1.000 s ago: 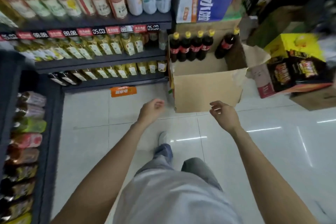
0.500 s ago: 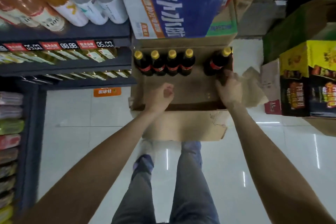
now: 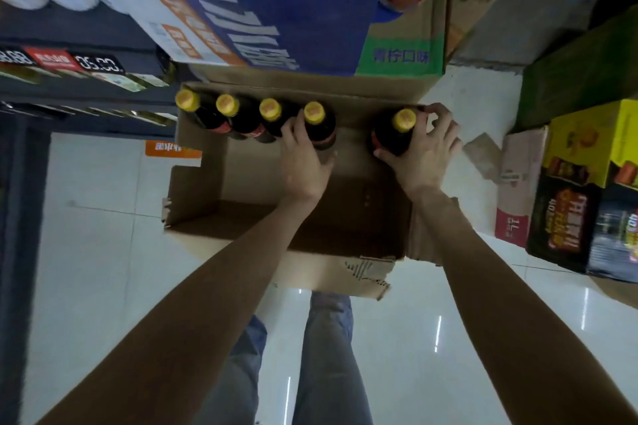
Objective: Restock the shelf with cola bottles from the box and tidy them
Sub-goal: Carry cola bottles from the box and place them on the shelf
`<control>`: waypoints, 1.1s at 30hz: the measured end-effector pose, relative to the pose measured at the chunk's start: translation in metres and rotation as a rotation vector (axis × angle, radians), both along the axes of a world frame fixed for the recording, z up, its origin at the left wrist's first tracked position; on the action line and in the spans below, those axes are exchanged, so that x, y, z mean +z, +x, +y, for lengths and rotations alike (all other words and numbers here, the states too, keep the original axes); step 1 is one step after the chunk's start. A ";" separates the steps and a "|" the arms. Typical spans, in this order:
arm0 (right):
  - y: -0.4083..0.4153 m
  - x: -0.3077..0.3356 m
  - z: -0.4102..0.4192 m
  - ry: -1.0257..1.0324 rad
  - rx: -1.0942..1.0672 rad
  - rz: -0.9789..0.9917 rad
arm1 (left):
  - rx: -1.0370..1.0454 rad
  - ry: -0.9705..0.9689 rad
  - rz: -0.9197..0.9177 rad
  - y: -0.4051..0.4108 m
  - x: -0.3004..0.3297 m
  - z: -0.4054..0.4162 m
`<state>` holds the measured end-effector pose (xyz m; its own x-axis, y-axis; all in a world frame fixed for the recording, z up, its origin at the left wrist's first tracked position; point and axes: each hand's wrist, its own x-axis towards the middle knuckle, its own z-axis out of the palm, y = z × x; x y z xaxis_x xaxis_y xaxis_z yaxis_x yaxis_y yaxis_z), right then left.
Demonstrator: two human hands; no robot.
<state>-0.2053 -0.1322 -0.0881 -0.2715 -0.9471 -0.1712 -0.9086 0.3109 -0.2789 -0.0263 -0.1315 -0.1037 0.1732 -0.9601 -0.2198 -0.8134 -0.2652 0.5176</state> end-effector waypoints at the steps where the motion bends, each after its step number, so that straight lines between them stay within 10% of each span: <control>1: 0.000 -0.003 -0.001 -0.018 0.012 0.032 | 0.010 -0.035 -0.017 -0.005 -0.001 0.000; 12: 0.001 0.004 0.011 -0.234 0.246 0.103 | 0.050 -0.057 0.144 -0.022 -0.016 -0.020; 22: 0.056 0.148 0.053 -0.137 0.059 -0.803 | 0.227 -0.204 0.432 0.070 0.103 0.077; 33: 0.227 0.249 0.118 0.172 0.305 -1.196 | 0.569 -0.447 0.877 0.223 0.262 0.228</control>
<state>0.0217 -0.0144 0.1612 0.3667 -0.8849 -0.2872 -0.1543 0.2466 -0.9568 0.1969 0.0964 0.1582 0.5638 -0.8143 -0.1379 0.0559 -0.1290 0.9901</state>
